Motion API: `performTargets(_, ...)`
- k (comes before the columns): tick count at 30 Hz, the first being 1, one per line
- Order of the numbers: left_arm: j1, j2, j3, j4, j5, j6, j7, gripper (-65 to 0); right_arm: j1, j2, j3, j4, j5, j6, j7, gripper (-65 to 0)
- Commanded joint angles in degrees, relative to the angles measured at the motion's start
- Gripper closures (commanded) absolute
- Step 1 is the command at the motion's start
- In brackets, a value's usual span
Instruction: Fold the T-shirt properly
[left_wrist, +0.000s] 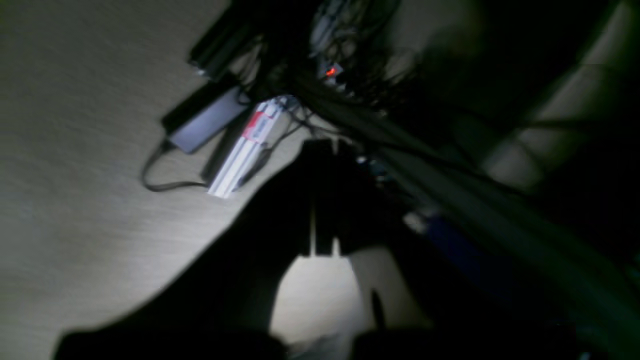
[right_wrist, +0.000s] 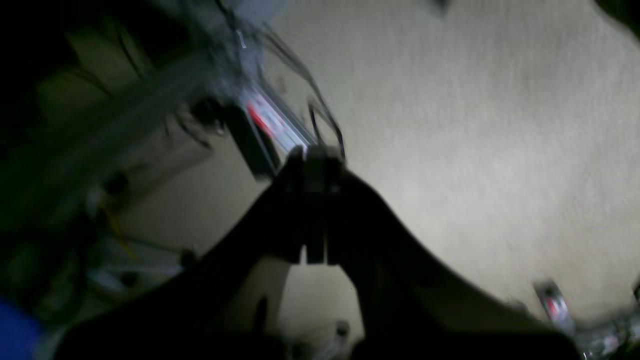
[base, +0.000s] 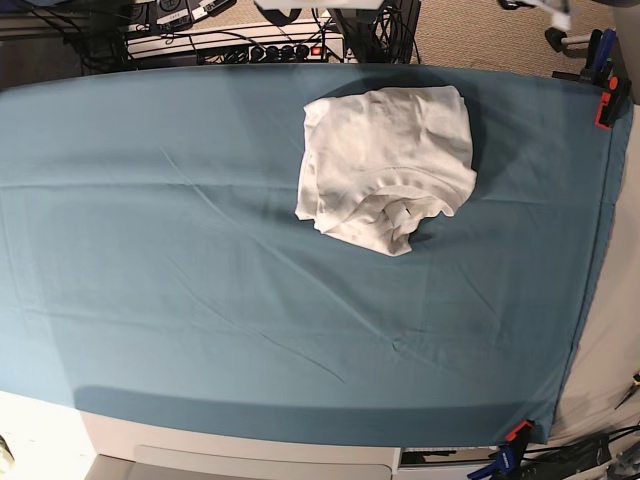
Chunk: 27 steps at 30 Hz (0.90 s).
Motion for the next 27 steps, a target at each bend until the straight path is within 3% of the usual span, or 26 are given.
performTargets(1,-0.20,-0.28,2.95,-0.42,3.26,1.14,-3.41,0.0,0.70,0.74,0.11,-0.66,-1.25,-1.18,1.38,0.0)
performTargets(4,-3.04,1.44,12.11,-1.84,16.55,9.44,-13.99,0.0,4.37,0.48,0.11,-1.64,-6.60,-6.56,3.80,0.0)
performTargets(7,-5.25,4.09,20.61,-2.62,28.13,18.32,-20.65,0.0,7.04,-0.02,0.09,-1.64,-13.07,-10.56,4.92,0.0)
performTargets(10,-6.93,6.80,28.28,-3.19,37.20,25.05,-23.56,0.0,8.81,-0.50,0.09,-1.64,-19.93,-11.69,5.20,0.0)
performTargets(13,-8.15,8.98,35.10,-3.37,41.97,27.98,-23.98,0.0,9.38,-1.18,0.09,-1.64,-22.53,-11.61,5.09,0.0)
performTargets(18,-9.49,11.80,41.24,-3.39,44.30,30.38,-23.98,0.0,9.40,-3.06,0.09,-1.86,-22.99,-11.56,5.25,0.0)
performTargets(20,-9.88,12.41,41.66,-3.39,44.09,30.32,-23.96,0.0,9.42,-4.02,0.09,-1.86,-25.92,-11.54,6.23,0.0)
performTargets(24,-10.82,12.68,41.66,-3.39,38.05,30.60,-23.52,0.0,9.40,-5.42,-0.57,-1.86,-31.21,-11.56,7.89,0.0)
performTargets(27,-11.74,12.70,41.64,-3.41,32.83,33.59,-22.12,0.0,9.75,-5.75,-3.58,-1.86,-33.24,-11.58,8.55,0.0)
